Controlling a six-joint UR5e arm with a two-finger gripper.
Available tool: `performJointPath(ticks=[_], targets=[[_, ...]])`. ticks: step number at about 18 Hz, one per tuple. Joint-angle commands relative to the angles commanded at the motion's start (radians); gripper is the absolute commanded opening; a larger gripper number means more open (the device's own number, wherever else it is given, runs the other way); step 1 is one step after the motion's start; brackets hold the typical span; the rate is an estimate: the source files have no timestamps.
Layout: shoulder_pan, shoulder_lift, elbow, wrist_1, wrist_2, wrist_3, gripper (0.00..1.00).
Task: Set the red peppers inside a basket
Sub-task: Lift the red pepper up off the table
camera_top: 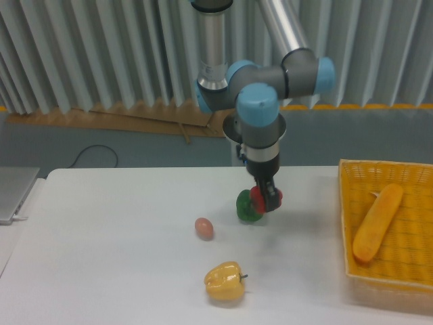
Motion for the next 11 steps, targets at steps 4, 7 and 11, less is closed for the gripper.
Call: performJointPath(ticks=[4, 7, 11], targets=[[0.058, 0.057, 0.006, -0.081, -0.021, 0.085, 0.55], [0.098, 0.068, 0.026, -0.126, -0.046, 0.106, 0.55], [0.212, 0.062, 0.032, -0.134, -0.048, 0.302, 0.55]])
